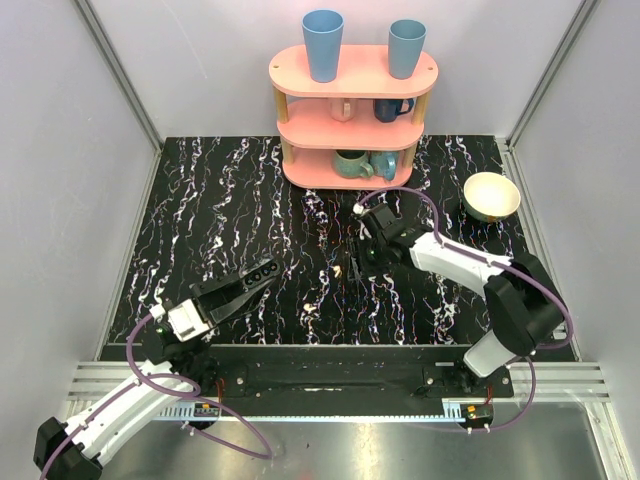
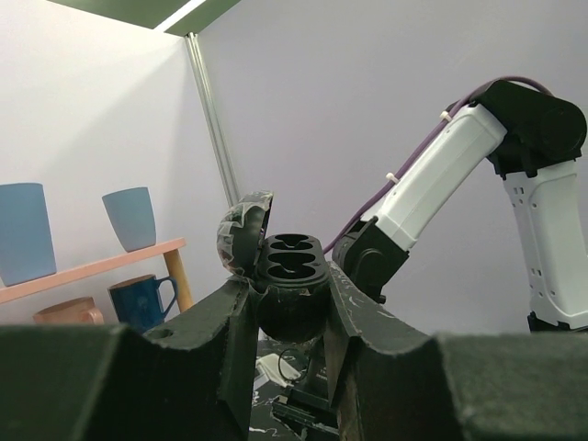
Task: Insert the wireless bluetooth earbuds into the charging case
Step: Move the left earbud to the corner of the board.
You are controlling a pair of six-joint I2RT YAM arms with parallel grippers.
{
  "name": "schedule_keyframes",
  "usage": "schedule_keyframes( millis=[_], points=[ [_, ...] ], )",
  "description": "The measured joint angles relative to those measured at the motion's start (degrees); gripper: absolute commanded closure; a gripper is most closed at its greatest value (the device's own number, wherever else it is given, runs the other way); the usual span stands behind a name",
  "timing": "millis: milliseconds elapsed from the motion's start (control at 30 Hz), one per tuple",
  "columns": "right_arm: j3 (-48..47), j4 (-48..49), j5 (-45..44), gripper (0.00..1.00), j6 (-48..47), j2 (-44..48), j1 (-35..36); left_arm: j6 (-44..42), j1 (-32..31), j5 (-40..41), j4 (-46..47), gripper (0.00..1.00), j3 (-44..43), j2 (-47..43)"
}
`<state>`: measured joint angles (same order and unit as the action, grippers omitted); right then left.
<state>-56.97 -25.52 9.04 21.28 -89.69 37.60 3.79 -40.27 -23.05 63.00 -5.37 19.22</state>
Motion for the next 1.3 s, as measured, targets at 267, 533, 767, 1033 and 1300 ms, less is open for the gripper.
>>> schedule_keyframes(
  millis=[267,533,767,1033,1300],
  points=[
    [-0.02,1.33,2.78,0.53,0.17,-5.73,-0.26,0.00,0.00,-0.02,0.04,1.00,-0.02,0.79],
    [-0.04,1.95,4.22,0.55,0.61,-8.17,-0.46,0.00,0.00,0.00,0.00,1.00,-0.07,1.16],
    [-0.13,3.30,5.49,0.55,0.83,-9.27,-0.55,-0.22,0.00,0.00,0.00,1.00,-0.07,1.16],
    [-0.37,3.52,5.51,0.56,1.18,-9.75,-0.59,-0.31,0.00,-0.02,-0.02,1.00,-0.07,1.16],
    [-0.42,3.76,5.51,0.59,1.51,-9.81,-0.96,-0.31,0.00,-0.02,-0.04,1.00,-0.07,1.16]
  ],
)
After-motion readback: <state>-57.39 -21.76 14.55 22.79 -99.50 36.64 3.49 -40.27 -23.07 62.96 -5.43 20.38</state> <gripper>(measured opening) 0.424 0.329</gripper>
